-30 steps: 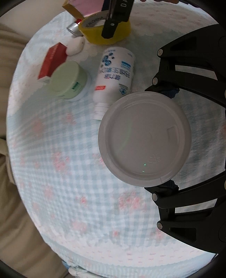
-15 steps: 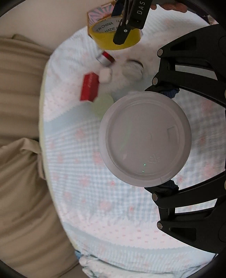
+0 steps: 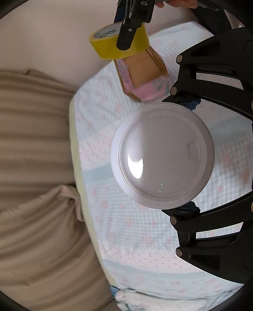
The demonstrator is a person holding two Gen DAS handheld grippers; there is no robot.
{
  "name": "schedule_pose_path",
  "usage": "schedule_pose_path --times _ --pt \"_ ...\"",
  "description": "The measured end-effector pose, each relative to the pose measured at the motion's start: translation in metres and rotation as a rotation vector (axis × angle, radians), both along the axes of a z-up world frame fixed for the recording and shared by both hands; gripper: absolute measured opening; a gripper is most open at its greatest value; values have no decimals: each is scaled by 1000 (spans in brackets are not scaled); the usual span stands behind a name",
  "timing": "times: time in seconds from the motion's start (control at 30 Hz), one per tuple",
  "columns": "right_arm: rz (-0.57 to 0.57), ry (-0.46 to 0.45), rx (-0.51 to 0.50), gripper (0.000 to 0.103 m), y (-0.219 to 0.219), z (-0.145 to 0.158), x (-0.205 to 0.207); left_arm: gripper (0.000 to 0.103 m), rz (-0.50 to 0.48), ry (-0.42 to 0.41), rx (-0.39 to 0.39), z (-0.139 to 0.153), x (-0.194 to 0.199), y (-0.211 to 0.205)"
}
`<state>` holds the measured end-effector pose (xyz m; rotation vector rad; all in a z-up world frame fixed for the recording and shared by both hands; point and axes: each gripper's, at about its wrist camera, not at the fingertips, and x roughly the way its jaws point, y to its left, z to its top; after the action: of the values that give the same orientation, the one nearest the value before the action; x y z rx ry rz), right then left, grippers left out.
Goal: Organize rigid objects
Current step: 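Carry the jar and tape roll into the cardboard box and release both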
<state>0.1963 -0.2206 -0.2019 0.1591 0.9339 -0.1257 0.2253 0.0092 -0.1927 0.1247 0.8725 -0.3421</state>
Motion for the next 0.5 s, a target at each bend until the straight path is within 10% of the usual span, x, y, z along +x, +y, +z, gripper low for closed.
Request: schedule_pose_path --times 0.5 --pt "157 26 -79 97 -198 16 -20 68 37 26 -26 29 -25 -223"
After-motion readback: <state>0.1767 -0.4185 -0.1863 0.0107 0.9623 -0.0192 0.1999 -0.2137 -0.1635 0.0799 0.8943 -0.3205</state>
